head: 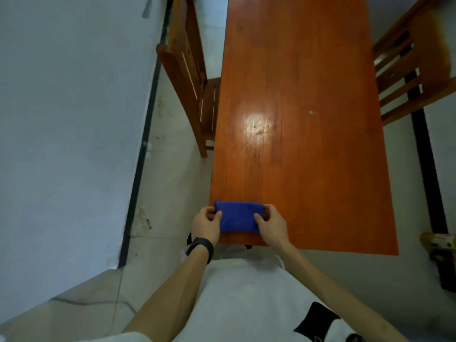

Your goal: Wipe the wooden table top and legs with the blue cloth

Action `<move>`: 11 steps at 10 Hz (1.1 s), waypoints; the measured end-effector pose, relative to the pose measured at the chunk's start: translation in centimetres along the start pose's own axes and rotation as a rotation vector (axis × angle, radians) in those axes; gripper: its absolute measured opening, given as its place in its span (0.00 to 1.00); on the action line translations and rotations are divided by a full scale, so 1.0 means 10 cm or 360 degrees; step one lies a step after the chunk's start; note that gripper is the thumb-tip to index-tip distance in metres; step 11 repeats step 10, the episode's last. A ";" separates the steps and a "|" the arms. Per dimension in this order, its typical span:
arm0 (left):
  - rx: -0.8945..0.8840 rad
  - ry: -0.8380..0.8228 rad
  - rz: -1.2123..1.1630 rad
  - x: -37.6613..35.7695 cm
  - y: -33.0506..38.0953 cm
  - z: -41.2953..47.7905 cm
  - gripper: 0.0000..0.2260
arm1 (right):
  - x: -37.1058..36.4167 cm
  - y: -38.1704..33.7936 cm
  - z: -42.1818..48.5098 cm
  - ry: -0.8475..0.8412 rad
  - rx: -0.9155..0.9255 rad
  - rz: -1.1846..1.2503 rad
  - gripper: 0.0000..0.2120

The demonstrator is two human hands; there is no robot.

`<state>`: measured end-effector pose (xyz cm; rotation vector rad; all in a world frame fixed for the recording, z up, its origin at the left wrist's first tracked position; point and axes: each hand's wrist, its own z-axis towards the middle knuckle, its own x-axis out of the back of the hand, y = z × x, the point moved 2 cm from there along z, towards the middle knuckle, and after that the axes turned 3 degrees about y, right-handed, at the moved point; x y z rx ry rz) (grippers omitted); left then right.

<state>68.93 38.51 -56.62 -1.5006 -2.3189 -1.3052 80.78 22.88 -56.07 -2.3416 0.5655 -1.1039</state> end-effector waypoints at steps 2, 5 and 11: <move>-0.0040 0.0103 -0.0066 0.02 -0.06 -0.11 0.12 | 0.00 0.12 0.01 -0.0126 0.0108 -0.0020 0.10; -0.0955 0.0251 0.1094 -0.05 -0.07 -0.30 0.29 | 0.00 0.22 -0.11 0.0014 0.0216 -0.0022 0.17; -0.0864 -0.0311 0.1612 -0.51 -0.07 -0.34 0.27 | 0.85 0.21 -0.31 -0.0382 0.0076 -0.0337 0.28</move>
